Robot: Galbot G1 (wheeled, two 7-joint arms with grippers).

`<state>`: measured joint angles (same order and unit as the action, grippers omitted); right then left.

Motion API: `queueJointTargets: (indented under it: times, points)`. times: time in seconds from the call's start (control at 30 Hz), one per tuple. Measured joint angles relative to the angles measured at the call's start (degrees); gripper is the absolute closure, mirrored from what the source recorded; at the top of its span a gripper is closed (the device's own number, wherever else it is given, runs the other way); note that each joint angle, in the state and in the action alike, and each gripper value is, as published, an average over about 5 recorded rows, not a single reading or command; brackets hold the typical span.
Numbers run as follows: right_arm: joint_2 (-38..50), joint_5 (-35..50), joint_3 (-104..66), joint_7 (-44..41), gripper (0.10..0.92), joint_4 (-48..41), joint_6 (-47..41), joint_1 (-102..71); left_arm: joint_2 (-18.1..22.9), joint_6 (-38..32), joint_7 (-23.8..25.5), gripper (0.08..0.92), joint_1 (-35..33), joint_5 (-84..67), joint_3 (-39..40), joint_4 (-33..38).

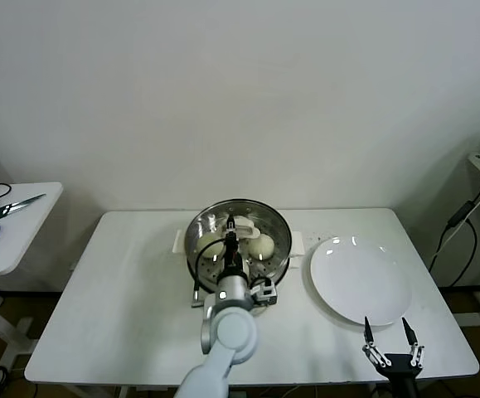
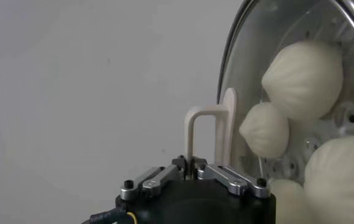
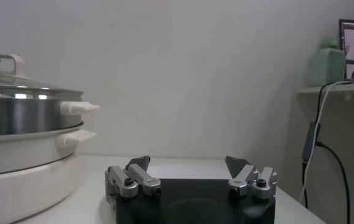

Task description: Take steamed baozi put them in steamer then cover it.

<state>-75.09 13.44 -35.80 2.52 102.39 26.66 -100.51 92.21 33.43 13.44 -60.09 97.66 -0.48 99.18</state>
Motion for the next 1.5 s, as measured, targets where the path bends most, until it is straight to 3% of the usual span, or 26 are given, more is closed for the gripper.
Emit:
queueJointTargets:
  times: [0.33,0.73,1.07,1.5]
  points:
    - [-0.14,0.13,0.10,0.01,0.203,0.96,-0.92,0.05,-0.01,-0.19,1.05,0.520,-1.63,-2.73,0.77,3.76]
    - [0.91,1.86,1.63,1.98,0.203,1.54,-2.53,0.35,-0.03,-1.38,-0.15,0.199,-6.39,-12.23,0.30,14.68]
    - [1.60,4.01,2.61,3.29,0.203,1.83,-3.08,1.20,-6.39,-5.55,-6.02,0.177,-13.03,-30.98,-5.96,21.74]
    - [3.41,5.21,2.89,2.48,0.203,-0.15,-2.27,3.39,-15.62,-20.28,-14.04,0.177,-25.26,-77.83,-29.51,21.28]
